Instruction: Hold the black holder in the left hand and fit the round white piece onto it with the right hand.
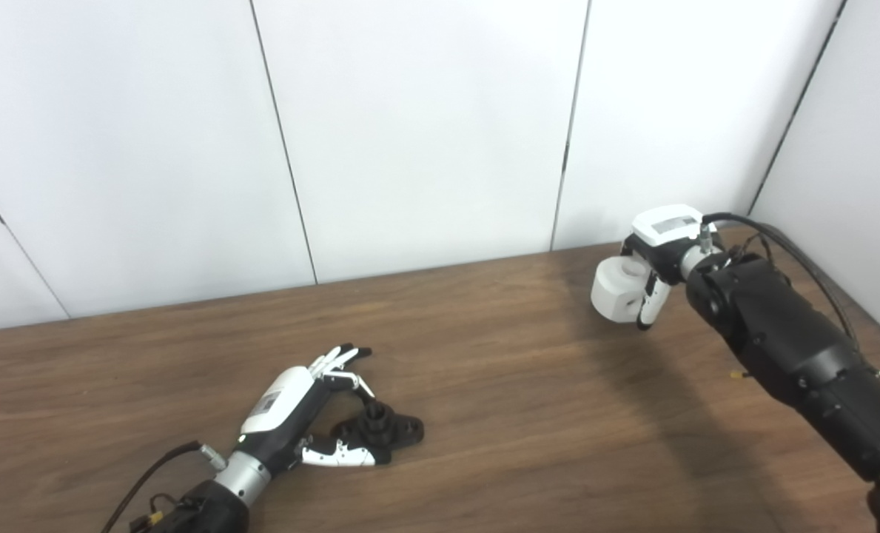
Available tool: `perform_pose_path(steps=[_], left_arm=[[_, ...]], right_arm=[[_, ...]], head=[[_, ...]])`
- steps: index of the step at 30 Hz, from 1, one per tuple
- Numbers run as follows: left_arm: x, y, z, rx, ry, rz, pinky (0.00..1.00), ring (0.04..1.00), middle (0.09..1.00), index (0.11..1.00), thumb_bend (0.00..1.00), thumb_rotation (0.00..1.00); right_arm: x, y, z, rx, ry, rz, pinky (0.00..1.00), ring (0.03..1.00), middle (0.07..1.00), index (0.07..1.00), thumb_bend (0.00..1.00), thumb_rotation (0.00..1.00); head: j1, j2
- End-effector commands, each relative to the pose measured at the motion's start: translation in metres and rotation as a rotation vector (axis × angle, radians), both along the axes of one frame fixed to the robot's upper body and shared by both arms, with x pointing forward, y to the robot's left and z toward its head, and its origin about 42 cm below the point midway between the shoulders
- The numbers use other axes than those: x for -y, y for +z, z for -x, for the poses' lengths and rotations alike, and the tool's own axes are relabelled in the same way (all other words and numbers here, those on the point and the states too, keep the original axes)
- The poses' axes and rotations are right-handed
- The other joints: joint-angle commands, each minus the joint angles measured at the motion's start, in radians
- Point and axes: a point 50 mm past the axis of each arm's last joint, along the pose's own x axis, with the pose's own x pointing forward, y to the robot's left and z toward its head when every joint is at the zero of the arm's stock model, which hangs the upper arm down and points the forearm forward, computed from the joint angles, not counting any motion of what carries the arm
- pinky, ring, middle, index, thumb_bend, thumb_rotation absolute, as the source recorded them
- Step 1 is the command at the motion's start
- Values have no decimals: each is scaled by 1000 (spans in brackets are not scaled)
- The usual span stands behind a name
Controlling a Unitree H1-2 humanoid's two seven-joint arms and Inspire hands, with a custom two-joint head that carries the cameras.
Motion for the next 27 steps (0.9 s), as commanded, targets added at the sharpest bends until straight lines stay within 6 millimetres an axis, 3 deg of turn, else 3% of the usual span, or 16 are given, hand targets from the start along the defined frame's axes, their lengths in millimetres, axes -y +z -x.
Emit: perform_pose_path(steps=[1, 16, 17, 18, 19, 27], left_arm=[[-13, -55, 41, -172, 4, -70, 982, 1000, 939, 484, 523, 53], [-13, -55, 42, -177, 7, -72, 967, 1000, 939, 484, 523, 53], [-13, -56, 42, -175, 5, -71, 968, 1000, 940, 484, 523, 54], [-13, -56, 42, -174, 3, -70, 970, 1000, 940, 483, 523, 54], [-13, -56, 42, -173, 2, -68, 971, 1000, 940, 483, 523, 54], [-15, -56, 43, -179, 6, -59, 985, 1000, 940, 483, 523, 54]], right_arm=[[8, 35, -5, 92, -14, 24, 891, 922, 892, 703, 947, 260], [6, 34, -4, 178, 10, 0, 879, 872, 834, 609, 862, 198], [5, 33, -3, 196, 17, -12, 878, 865, 826, 552, 698, 173], [4, 33, -2, 208, 21, -20, 878, 854, 808, 514, 596, 156], [4, 32, -2, 226, 29, -27, 878, 850, 802, 501, 562, 150], [1, 23, 1, 349, 87, -18, 858, 807, 741, 483, 526, 143]], head=[[1, 1], [5, 1], [5, 1], [5, 1], [4, 1], [1, 5]])
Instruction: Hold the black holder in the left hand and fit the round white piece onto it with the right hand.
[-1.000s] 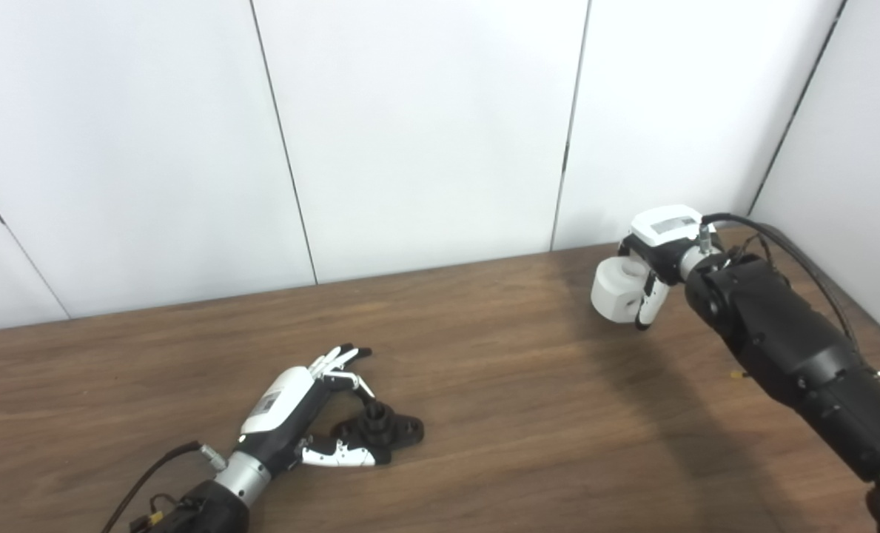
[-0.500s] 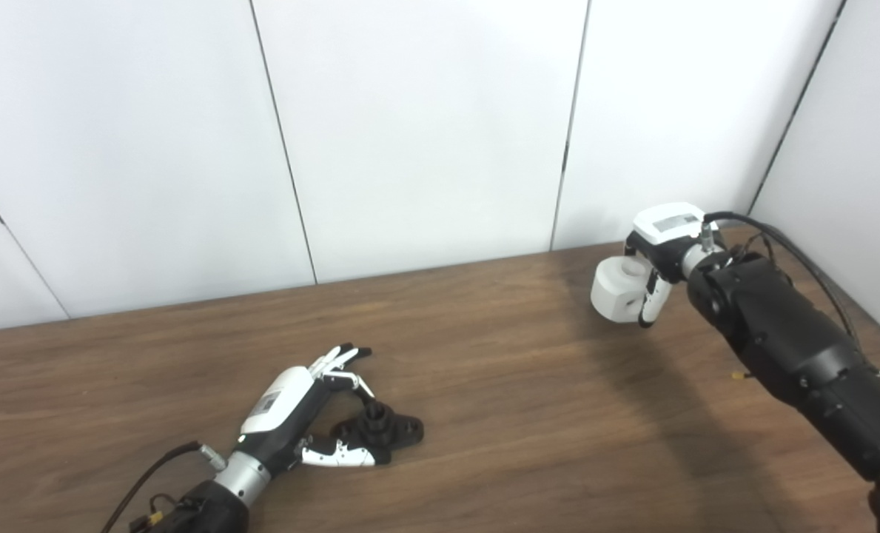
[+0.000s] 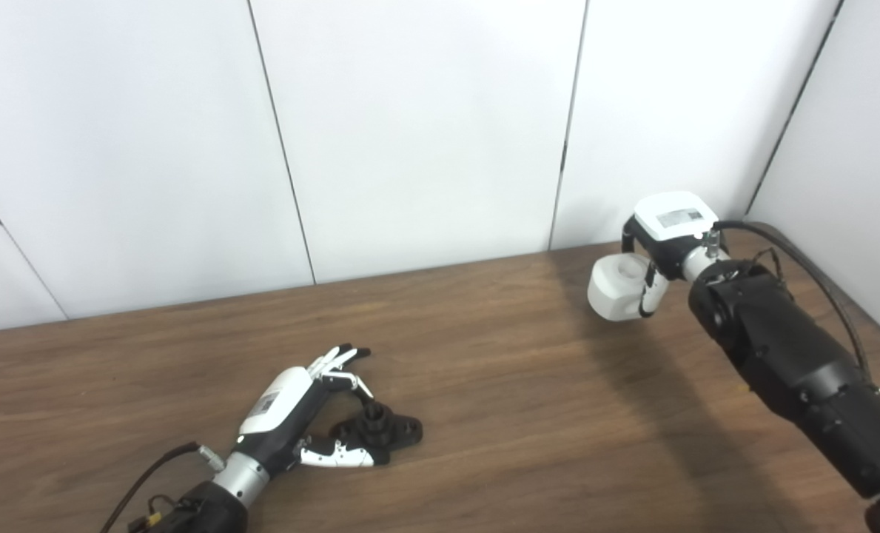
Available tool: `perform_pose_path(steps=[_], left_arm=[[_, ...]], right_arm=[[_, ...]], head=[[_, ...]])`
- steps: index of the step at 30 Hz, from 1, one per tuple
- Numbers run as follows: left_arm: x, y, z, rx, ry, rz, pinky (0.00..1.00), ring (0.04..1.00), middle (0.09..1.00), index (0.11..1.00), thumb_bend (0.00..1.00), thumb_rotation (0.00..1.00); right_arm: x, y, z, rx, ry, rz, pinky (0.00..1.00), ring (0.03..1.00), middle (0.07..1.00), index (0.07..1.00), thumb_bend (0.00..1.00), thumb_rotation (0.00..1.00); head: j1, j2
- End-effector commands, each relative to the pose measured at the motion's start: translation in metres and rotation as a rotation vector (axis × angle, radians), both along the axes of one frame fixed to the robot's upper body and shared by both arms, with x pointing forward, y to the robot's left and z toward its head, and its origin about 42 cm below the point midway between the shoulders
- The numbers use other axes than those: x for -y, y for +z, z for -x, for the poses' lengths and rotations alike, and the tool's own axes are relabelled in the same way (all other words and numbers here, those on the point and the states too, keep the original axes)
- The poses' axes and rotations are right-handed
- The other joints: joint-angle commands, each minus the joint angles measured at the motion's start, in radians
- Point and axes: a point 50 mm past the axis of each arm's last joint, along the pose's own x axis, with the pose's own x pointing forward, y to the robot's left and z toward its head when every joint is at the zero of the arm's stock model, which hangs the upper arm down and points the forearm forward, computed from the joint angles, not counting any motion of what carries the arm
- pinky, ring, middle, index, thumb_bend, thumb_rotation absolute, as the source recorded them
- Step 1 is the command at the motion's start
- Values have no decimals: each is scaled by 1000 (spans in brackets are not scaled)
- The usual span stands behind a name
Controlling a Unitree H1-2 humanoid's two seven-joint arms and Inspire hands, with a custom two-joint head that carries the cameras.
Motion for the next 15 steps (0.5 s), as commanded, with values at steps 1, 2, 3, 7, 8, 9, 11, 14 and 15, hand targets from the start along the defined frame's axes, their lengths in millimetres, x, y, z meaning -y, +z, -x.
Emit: perform_pose_path(steps=[1, 2, 3, 7, 8, 9, 11, 14, 15], left_arm=[[-13, -56, 42, -176, 3, -67, 986, 1000, 940, 483, 523, 54], [-13, -55, 42, -175, 2, -71, 986, 1000, 941, 483, 523, 54], [-13, -55, 42, -174, 2, -73, 986, 1000, 942, 483, 523, 54], [-13, -55, 42, -173, 0, -74, 982, 1000, 942, 484, 523, 54], [-13, -55, 41, -171, 0, -75, 984, 1000, 942, 484, 523, 54], [-13, -55, 41, -168, -1, -77, 985, 1000, 941, 484, 523, 54], [-13, -55, 41, -165, -3, -76, 987, 1000, 940, 484, 523, 54], [-13, -55, 42, -164, -3, -73, 993, 1000, 940, 484, 523, 54], [-14, -55, 42, -164, -3, -72, 992, 1000, 939, 484, 523, 54]], right_arm=[[4, 28, -4, 124, 22, 26, 856, 802, 737, 483, 526, 143], [5, 27, -4, 131, 25, 29, 854, 799, 734, 483, 526, 144], [5, 26, -3, 134, 26, 30, 853, 797, 732, 482, 526, 144], [6, 24, -1, 134, 18, 24, 863, 799, 735, 483, 526, 144], [7, 24, -1, 133, 16, 25, 857, 797, 735, 483, 526, 144], [7, 24, -1, 134, 15, 26, 852, 795, 735, 483, 526, 144], [6, 25, 0, 135, 9, 14, 842, 791, 734, 483, 526, 144], [2, 29, 1, 132, 0, -50, 847, 794, 737, 483, 526, 142], [0, 31, 1, 129, -1, -71, 847, 798, 739, 482, 526, 141]], head=[[1, 1], [0, 2], [0, 2], [0, 2], [0, 4], [0, 5], [-1, 6], [3, 7], [3, 7]])
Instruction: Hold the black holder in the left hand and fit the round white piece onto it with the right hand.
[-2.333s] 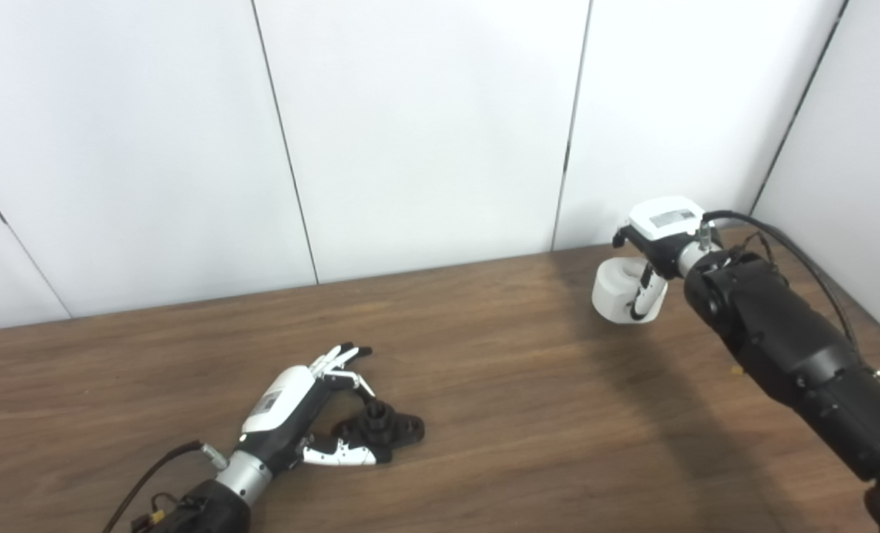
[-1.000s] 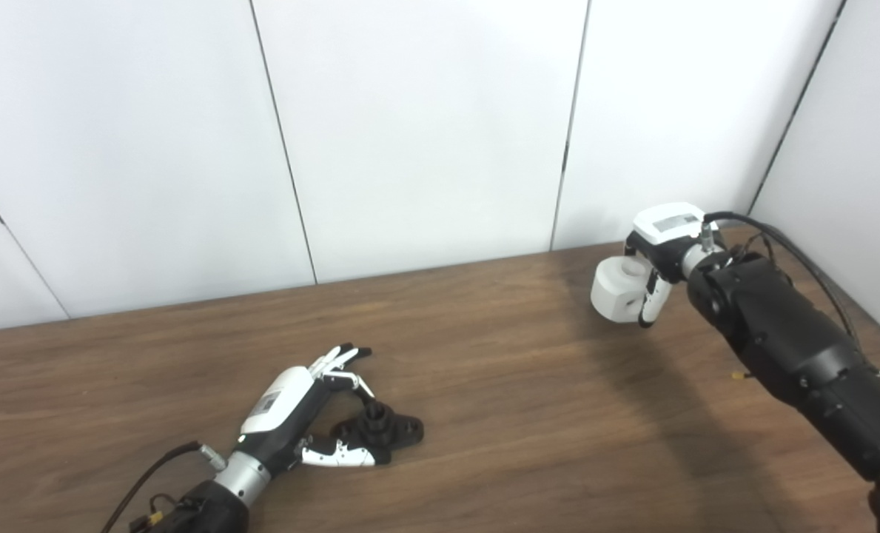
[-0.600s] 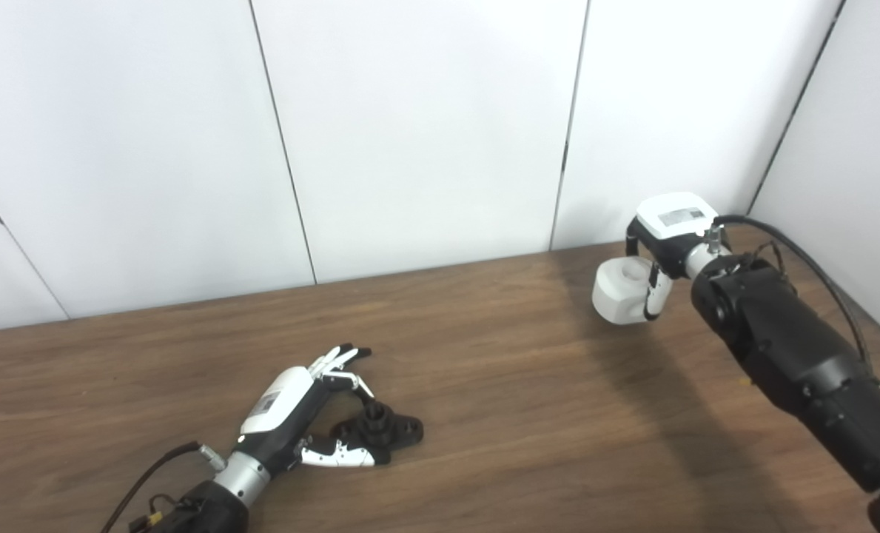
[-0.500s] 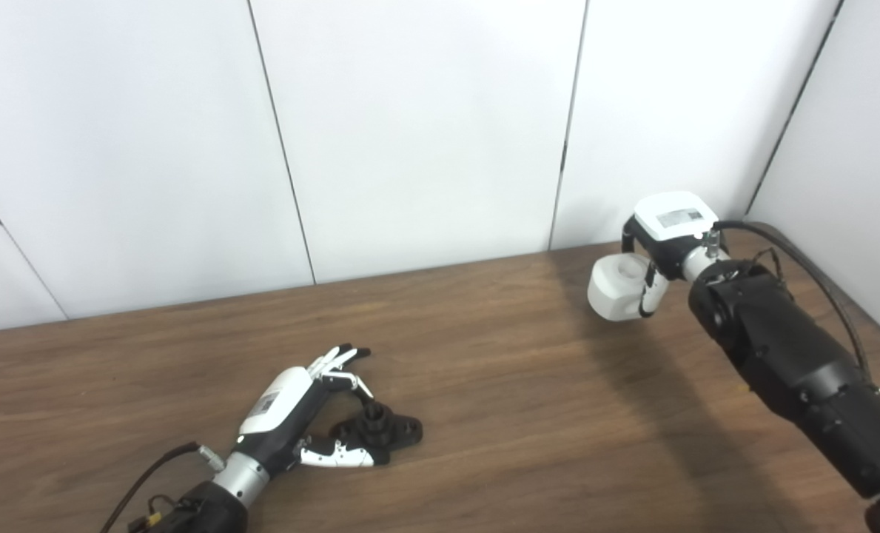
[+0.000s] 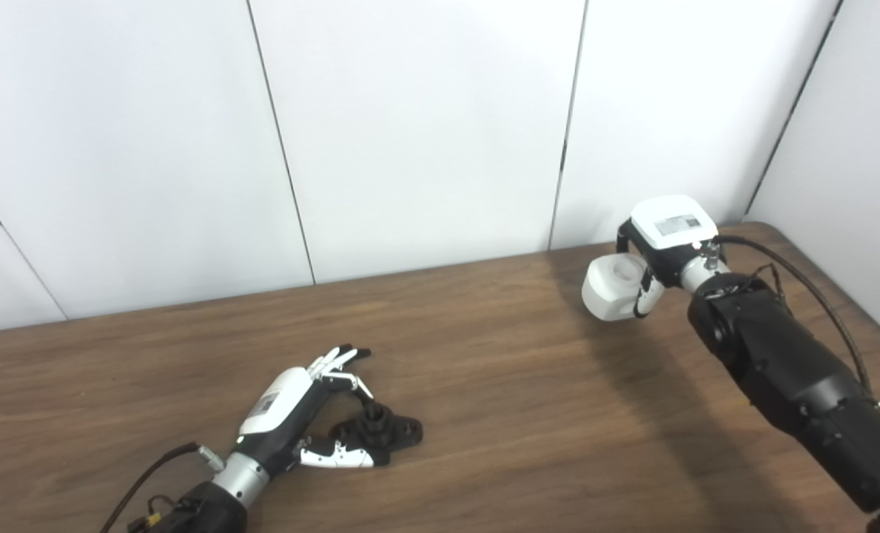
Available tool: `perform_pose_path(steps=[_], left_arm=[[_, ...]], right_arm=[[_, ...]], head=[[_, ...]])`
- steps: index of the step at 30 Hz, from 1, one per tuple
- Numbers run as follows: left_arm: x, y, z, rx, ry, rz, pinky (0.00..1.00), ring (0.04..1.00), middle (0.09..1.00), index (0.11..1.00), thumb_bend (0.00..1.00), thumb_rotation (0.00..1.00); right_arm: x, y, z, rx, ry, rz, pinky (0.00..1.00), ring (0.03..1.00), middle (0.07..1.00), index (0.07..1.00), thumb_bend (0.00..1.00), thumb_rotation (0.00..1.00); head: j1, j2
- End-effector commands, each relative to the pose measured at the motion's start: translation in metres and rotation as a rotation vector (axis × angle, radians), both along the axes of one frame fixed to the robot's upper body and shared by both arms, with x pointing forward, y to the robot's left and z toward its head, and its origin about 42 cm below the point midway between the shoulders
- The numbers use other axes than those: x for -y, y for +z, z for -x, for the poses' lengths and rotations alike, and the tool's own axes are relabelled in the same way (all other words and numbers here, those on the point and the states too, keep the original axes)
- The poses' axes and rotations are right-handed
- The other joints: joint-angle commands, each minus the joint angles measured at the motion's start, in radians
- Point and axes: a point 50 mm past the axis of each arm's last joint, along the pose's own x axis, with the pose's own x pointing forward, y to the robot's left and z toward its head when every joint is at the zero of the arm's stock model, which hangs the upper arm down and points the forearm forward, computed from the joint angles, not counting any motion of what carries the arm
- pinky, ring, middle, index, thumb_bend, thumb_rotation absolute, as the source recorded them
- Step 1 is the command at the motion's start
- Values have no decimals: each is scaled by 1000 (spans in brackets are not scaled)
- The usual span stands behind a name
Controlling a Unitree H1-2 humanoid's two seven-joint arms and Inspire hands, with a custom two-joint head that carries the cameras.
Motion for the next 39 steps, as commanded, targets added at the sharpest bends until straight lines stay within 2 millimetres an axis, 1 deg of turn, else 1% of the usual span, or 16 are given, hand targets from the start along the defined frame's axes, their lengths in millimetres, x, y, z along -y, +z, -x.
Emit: perform_pose_path(steps=[1, 3, 6, 9, 13, 20, 28, 33, 36, 39], left_arm=[[-13, -55, 41, -166, 2, -70, 991, 1000, 938, 484, 523, 54], [-13, -55, 41, -165, 3, -68, 982, 1000, 937, 484, 523, 53], [-12, -56, 41, -160, 0, -74, 970, 1000, 938, 483, 523, 54], [-10, -55, 41, -165, 0, -77, 983, 1000, 941, 483, 523, 54], [-8, -54, 42, -171, -1, -78, 993, 1000, 943, 484, 523, 53], [-1, -55, 42, -174, -1, -84, 1000, 1000, 946, 483, 523, 54], [11, -55, 41, -180, -1, -78, 1000, 1000, 945, 483, 523, 54], [18, -55, 40, -181, -3, -73, 1000, 1000, 947, 483, 523, 55], [23, -55, 38, -175, -11, -77, 1000, 1000, 949, 483, 523, 55], [26, -55, 37, -173, -14, -73, 995, 1000, 949, 483, 523, 55]], right_arm=[[-6, 40, -5, 87, -7, -53, 847, 800, 741, 482, 526, 140], [-17, 48, -5, 43, -20, -95, 833, 814, 755, 482, 526, 140], [-33, 60, -5, -11, -26, -139, 838, 836, 772, 482, 526, 141], [-50, 69, -3, -22, 13, -148, 812, 828, 766, 481, 526, 140], [-68, 76, 1, -16, 78, -158, 799, 825, 768, 480, 526, 139], [-94, 80, 11, -18, 169, -169, 800, 820, 760, 480, 527, 140], [-111, 82, 21, -16, 270, -171, 777, 816, 764, 480, 527, 140], [-123, 86, 28, -9, 344, -173, 785, 818, 763, 480, 527, 141], [-135, 89, 31, -9, 395, -169, 811, 830, 764, 480, 527, 142], [-143, 90, 33, -11, 422, -161, 816, 832, 763, 480, 527, 141]], head=[[8, 3], [8, 3], [28, 7], [39, 8], [68, 10], [119, 15], [174, 19], [199, 22], [210, 24], [221, 28]])
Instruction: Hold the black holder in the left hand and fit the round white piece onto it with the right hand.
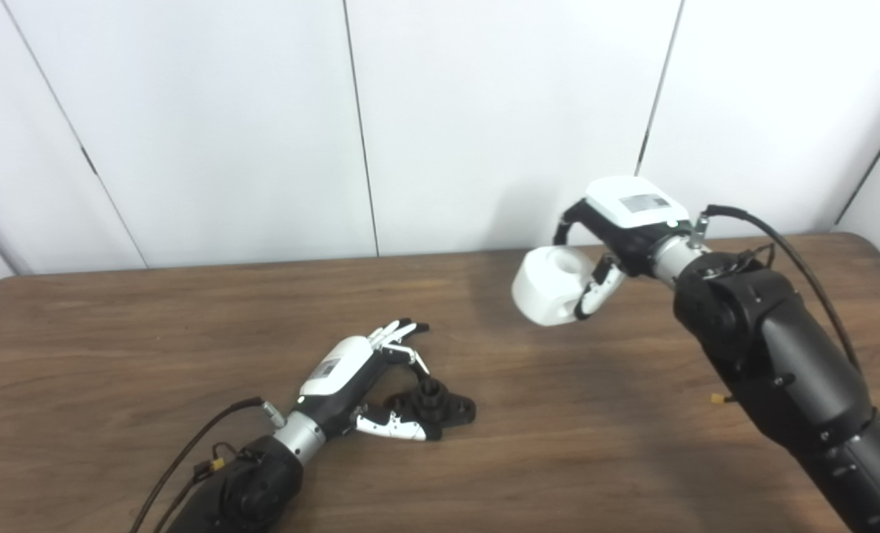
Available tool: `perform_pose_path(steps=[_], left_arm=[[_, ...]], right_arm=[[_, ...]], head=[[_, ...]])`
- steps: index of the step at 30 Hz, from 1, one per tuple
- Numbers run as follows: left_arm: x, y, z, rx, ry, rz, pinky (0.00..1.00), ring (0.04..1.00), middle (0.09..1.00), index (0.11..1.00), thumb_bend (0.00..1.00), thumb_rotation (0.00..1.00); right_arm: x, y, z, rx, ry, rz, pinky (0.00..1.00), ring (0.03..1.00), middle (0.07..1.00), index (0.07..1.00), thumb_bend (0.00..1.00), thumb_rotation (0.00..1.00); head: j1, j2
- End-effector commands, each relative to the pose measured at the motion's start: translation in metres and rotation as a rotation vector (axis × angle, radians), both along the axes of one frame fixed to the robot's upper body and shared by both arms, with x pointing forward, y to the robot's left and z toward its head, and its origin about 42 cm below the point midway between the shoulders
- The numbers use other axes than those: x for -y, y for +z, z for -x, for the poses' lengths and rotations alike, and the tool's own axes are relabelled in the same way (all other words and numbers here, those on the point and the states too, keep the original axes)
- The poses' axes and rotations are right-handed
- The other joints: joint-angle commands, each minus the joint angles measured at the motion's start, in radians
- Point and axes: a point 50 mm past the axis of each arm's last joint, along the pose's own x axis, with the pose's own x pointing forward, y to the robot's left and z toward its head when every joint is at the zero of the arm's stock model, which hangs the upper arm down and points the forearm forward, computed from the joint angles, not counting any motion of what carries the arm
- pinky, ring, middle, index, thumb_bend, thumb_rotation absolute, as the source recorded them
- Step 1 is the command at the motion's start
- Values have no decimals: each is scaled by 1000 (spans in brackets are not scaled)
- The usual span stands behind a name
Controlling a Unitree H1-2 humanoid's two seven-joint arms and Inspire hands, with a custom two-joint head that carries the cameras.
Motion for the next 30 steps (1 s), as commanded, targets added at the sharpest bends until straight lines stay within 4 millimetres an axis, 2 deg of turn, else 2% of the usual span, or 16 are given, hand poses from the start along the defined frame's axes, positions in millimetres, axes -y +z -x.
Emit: perform_pose_path(steps=[1, 13, 30], left_arm=[[13, -56, 37, -177, -6, -66, 991, 1000, 949, 482, 523, 56], [26, -54, 36, -178, -11, -64, 985, 1000, 946, 482, 524, 55], [35, -51, 35, -172, -12, -63, 990, 1000, 945, 482, 523, 56]], right_arm=[[-11, 33, 2, 102, 49, 12, 815, 831, 764, 480, 527, 140], [-39, 31, 7, 103, 163, 19, 778, 820, 767, 480, 527, 140], [-72, 24, 15, 55, 272, 26, 807, 847, 766, 481, 526, 141]], head=[[10, 3], [51, 18], [59, 31]])
